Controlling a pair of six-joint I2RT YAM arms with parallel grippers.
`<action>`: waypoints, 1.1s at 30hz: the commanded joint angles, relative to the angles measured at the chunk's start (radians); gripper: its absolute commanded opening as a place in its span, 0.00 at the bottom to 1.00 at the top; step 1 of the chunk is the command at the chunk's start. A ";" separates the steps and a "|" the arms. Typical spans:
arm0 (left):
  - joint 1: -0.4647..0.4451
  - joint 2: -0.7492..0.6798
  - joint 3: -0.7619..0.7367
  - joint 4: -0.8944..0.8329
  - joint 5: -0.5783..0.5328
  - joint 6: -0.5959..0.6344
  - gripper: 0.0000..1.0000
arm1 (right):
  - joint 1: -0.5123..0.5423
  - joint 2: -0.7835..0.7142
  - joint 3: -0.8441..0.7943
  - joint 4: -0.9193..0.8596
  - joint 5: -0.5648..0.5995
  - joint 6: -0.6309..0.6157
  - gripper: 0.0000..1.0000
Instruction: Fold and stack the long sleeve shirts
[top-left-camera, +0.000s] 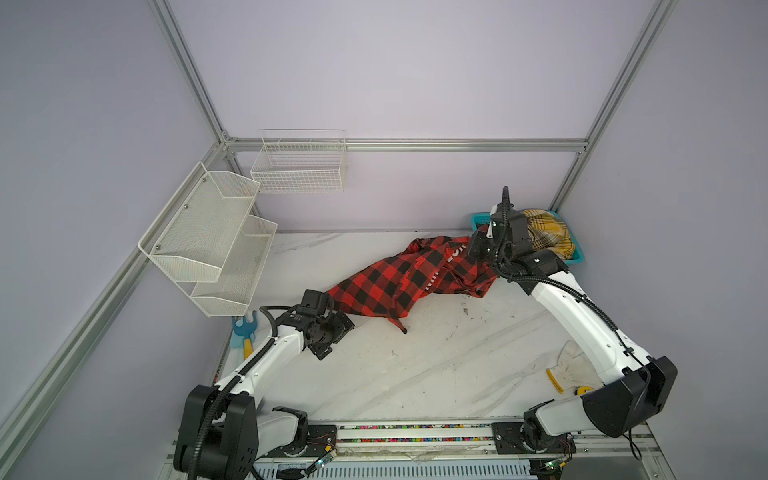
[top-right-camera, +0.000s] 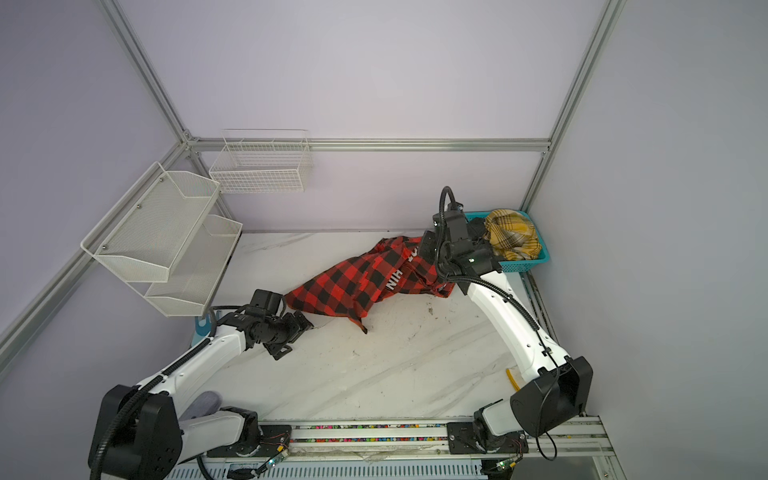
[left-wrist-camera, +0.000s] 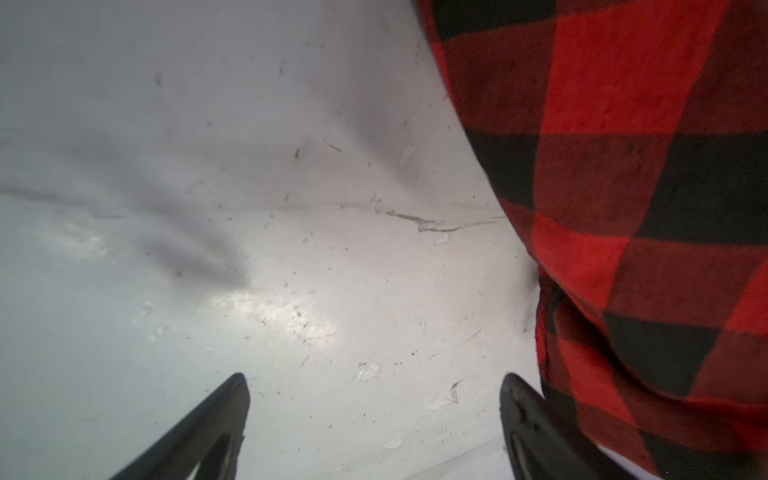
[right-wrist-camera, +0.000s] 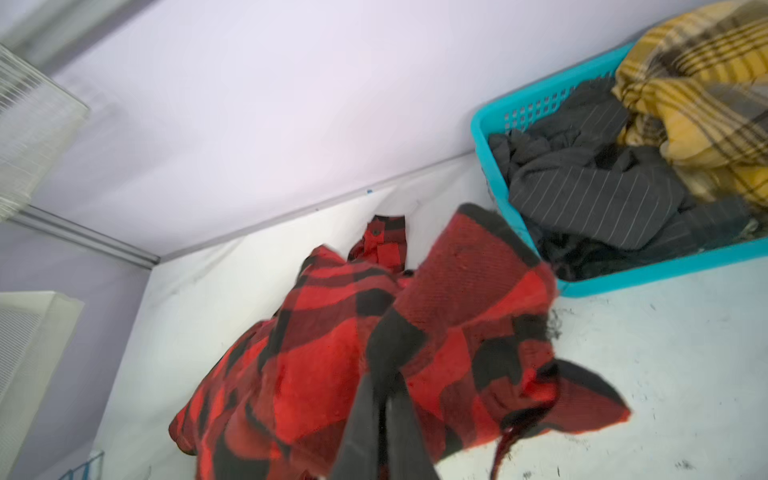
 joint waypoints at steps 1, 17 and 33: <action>-0.041 0.030 0.037 0.143 0.055 -0.109 0.92 | 0.016 0.024 -0.059 -0.070 -0.024 0.028 0.00; -0.518 0.240 0.308 0.239 -0.183 0.257 0.88 | -0.006 0.156 0.179 -0.110 -0.052 0.043 0.00; -0.563 0.521 0.581 0.053 -0.425 0.252 0.18 | -0.012 0.116 0.227 -0.117 -0.062 0.060 0.00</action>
